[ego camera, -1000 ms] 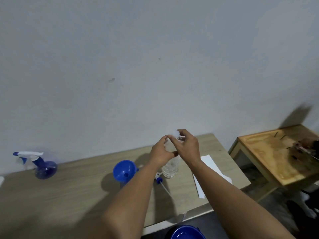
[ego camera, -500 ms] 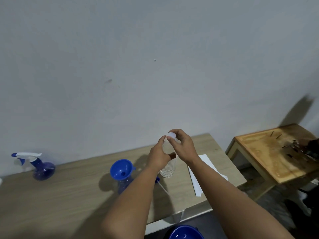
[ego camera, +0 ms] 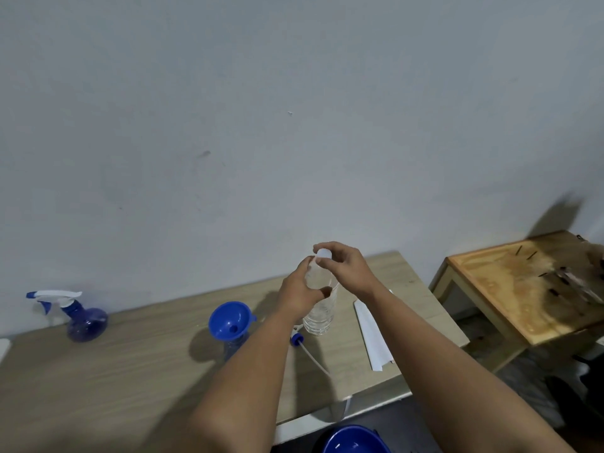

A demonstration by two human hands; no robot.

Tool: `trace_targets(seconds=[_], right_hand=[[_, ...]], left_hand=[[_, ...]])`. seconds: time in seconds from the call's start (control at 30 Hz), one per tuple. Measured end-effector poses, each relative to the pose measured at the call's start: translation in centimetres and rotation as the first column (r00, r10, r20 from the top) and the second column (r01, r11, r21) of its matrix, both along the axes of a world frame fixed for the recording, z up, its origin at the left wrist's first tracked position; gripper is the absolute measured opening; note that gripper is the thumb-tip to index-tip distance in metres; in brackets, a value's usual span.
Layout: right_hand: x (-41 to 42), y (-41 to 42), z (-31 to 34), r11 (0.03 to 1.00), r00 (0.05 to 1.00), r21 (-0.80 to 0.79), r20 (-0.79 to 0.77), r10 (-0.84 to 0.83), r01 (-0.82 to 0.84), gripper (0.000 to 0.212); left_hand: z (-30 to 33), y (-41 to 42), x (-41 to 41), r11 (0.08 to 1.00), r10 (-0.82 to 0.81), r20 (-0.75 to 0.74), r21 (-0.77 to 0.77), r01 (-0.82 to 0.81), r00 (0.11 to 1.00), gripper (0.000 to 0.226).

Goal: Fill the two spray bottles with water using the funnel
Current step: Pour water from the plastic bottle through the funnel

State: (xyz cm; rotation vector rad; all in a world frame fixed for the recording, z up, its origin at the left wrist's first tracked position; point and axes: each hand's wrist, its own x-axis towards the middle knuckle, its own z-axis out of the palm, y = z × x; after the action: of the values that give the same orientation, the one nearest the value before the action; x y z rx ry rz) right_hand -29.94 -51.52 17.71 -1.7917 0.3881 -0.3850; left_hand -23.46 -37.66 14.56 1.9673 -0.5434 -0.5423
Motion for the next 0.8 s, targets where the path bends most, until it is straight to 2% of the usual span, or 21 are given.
trace_targets(seconds=[0.07,0.1,0.23,0.33,0.4,0.43,0.5,0.57,0.6,0.7,0.8], right_hand=[[0.0,-0.1,0.3,1.0,1.0,0.013,-0.02,0.016,-0.016,0.049],[0.0,-0.2,0.1,1.0,1.0,0.022,-0.013,-0.008,0.008,0.05],[0.0,-0.4,-0.4,0.999,0.999,0.021,0.031,-0.025,0.024,0.025],[0.0,-0.6,0.5,0.995,0.999,0.1,0.051,-0.005,0.0,0.024],[0.1,-1.0,1.1,0.965,0.991,0.252,0.09,-0.096,0.07,0.023],[0.1,-1.2,1.1,0.94,0.976,0.303,0.099,-0.193,0.155,0.023],[-0.3,-2.1,0.1,0.884,0.911,0.278,0.067,-0.408,0.376,0.024],[-1.3,-2.9,-2.9,0.844,0.862,0.183,-0.06,-0.503,0.505,0.026],[-2.1,-2.8,-5.0,0.845,0.857,0.157,-0.163,-0.489,0.511,0.025],[-4.0,-1.7,-11.4,0.897,0.828,0.123,-0.454,-0.33,0.425,0.032],[-5.4,0.6,-15.9,0.962,0.78,0.031,-0.593,-0.199,0.27,0.028]], left_hand=[[0.0,-0.1,0.1,1.0,-0.006,-0.004,-0.004,0.006,1.0,0.083],[0.0,-0.1,0.2,1.0,-0.013,0.004,-0.005,0.013,1.0,0.079],[0.1,0.0,0.2,1.0,-0.018,0.009,0.005,0.018,1.0,0.088],[0.1,0.0,0.4,1.0,-0.016,0.002,0.0,0.016,1.0,0.089],[0.0,0.0,0.5,1.0,-0.019,0.001,-0.015,0.019,1.0,0.089],[0.0,0.0,0.5,1.0,-0.022,0.001,-0.014,0.022,1.0,0.09],[-0.1,0.0,0.5,1.0,-0.026,0.004,-0.002,0.026,1.0,0.093],[-0.2,0.0,0.4,1.0,-0.025,-0.003,-0.004,0.025,1.0,0.092],[-0.3,0.0,0.4,1.0,-0.023,-0.005,-0.006,0.023,1.0,0.092],[-0.5,0.0,0.5,1.0,-0.024,0.005,-0.009,0.024,1.0,0.092],[-0.9,0.0,0.8,1.0,-0.032,0.006,-0.001,0.032,0.999,0.092]])
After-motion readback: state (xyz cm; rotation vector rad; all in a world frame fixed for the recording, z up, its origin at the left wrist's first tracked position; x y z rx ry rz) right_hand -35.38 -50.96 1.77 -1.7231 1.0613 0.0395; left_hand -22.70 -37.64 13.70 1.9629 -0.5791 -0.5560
